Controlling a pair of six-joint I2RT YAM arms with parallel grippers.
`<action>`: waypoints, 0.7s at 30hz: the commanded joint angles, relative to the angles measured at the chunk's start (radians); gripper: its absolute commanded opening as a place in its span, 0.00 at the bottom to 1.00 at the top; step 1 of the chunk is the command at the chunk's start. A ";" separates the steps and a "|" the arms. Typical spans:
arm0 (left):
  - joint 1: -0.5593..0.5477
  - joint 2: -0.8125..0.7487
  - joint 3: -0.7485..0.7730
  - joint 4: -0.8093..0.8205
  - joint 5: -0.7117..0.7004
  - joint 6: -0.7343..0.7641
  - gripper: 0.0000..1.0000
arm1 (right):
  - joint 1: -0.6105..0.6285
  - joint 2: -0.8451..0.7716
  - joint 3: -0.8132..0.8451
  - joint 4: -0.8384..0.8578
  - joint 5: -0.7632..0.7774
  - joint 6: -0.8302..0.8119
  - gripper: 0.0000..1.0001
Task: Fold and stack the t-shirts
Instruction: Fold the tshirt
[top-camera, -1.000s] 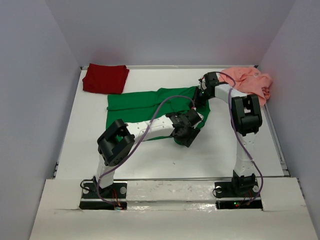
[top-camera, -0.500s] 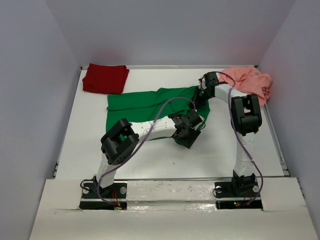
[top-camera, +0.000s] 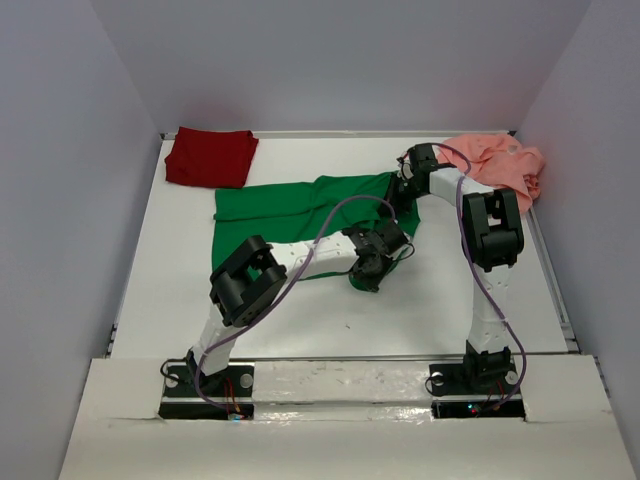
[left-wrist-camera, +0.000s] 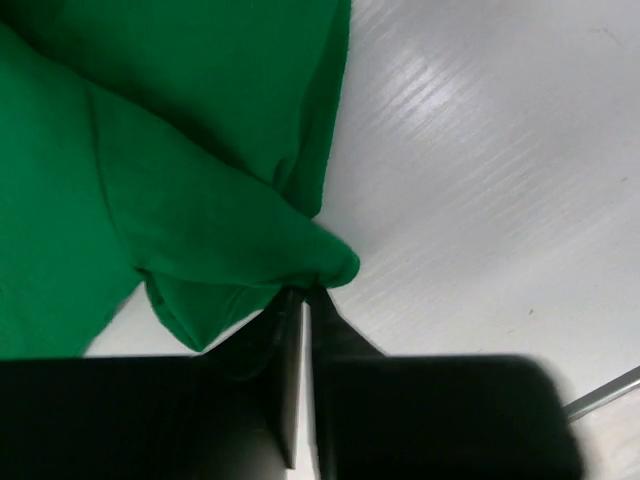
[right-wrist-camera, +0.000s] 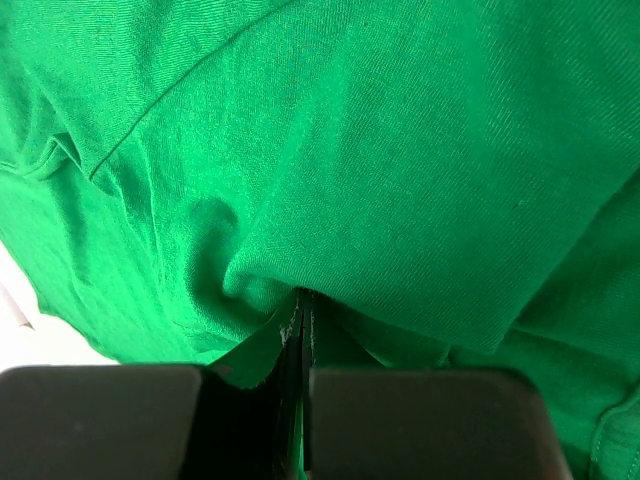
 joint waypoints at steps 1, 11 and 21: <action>0.002 -0.004 0.044 -0.008 0.032 0.011 0.03 | 0.008 0.010 0.031 0.003 0.031 -0.019 0.00; 0.096 -0.090 0.073 -0.049 0.125 -0.041 0.00 | 0.008 0.013 0.022 0.000 0.028 -0.026 0.00; 0.308 -0.139 0.190 -0.114 0.249 -0.088 0.00 | 0.008 0.022 0.026 0.000 0.022 -0.019 0.00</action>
